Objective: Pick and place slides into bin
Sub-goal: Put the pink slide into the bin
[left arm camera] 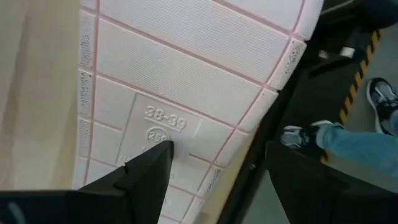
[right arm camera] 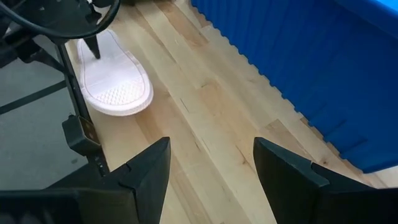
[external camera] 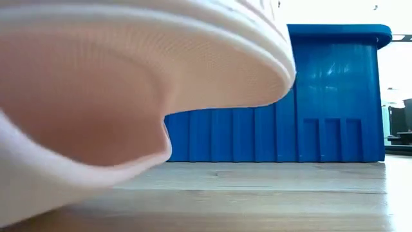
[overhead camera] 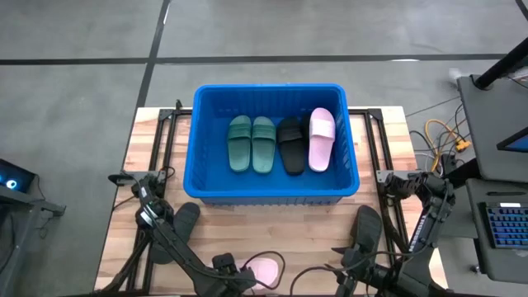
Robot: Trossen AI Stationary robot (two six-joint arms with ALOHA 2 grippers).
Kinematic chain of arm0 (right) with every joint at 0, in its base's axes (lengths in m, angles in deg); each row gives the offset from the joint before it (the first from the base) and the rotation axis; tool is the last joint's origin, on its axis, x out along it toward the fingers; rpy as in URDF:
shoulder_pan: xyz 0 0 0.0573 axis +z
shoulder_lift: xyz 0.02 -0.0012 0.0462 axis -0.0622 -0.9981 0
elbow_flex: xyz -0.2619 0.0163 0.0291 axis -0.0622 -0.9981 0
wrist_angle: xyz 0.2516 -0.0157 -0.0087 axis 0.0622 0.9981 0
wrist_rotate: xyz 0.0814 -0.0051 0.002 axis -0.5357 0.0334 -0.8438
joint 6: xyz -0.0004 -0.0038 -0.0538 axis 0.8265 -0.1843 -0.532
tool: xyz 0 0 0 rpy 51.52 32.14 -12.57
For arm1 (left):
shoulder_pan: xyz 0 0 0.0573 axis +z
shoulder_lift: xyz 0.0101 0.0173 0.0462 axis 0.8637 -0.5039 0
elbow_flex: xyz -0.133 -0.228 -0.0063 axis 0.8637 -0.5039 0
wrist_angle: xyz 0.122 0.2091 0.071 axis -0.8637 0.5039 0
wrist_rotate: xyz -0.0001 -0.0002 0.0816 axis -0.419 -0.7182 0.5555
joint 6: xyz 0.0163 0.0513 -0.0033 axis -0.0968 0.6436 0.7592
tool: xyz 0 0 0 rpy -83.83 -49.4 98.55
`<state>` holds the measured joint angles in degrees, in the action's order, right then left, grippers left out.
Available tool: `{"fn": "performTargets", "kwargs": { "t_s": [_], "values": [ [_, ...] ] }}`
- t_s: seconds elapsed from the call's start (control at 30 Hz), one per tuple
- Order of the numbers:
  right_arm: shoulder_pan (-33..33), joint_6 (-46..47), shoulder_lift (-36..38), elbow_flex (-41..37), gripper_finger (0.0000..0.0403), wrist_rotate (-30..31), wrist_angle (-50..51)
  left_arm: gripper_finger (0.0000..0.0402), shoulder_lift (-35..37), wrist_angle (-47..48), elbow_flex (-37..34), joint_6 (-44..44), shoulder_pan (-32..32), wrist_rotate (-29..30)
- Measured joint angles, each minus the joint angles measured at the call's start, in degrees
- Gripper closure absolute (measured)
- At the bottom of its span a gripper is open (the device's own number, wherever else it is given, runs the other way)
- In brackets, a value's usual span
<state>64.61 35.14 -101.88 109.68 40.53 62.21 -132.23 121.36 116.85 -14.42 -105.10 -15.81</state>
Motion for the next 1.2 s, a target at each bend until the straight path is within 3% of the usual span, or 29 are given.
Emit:
{"fn": "performTargets", "kwargs": {
  "t_s": [0.33, 1.2],
  "values": [
    [-0.2, 0.4, 0.0, 0.0, 0.0184, 0.0, 0.0, 0.0155, 0.3, -10.9, -7.2, -0.3, -0.1, -0.1],
    [-0.9, 0.0, 0.0, -0.1, 0.0184, 0.0, -0.1, 0.0155, 0.1, -12.8, -11.5, 1.7, -0.4, -0.2]
  ]
}}
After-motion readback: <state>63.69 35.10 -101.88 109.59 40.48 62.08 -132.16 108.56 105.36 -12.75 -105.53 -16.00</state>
